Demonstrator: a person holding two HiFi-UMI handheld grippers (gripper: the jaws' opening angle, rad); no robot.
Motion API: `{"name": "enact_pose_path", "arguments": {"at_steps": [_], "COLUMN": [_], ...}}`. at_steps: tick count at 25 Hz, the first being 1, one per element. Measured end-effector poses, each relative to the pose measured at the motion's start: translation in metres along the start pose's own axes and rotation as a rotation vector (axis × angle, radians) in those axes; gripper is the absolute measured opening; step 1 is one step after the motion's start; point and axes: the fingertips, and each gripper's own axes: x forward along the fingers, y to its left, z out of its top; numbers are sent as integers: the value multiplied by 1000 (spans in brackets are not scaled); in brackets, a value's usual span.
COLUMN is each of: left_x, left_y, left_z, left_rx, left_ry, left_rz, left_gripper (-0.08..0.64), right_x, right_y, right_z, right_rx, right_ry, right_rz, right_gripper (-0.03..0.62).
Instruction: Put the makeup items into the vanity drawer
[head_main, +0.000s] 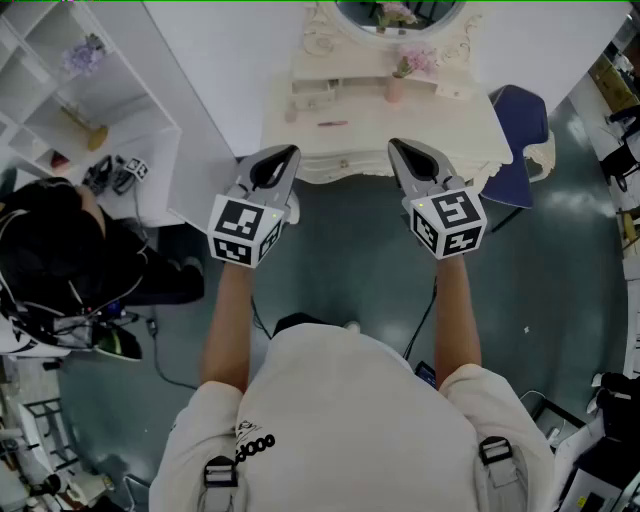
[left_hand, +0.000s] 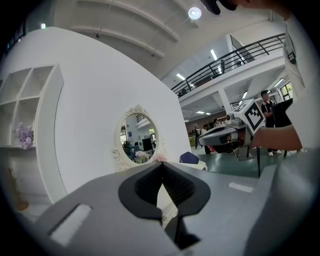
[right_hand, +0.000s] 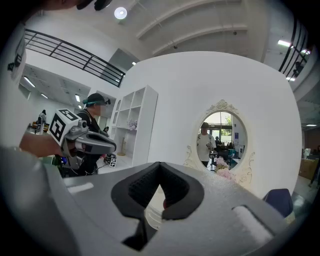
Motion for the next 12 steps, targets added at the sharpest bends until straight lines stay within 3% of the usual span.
{"name": "enact_pose_path", "arguments": {"at_steps": [12], "left_x": [22], "left_y": [6], "left_z": [-2], "left_rx": [-5], "left_ry": [1], "left_rz": [30], "left_gripper": [18], "right_x": [10], "right_y": [-13], "right_z": [0], "right_rx": [45], "right_ry": [-64], "right_rz": [88], "right_gripper": [2]}}
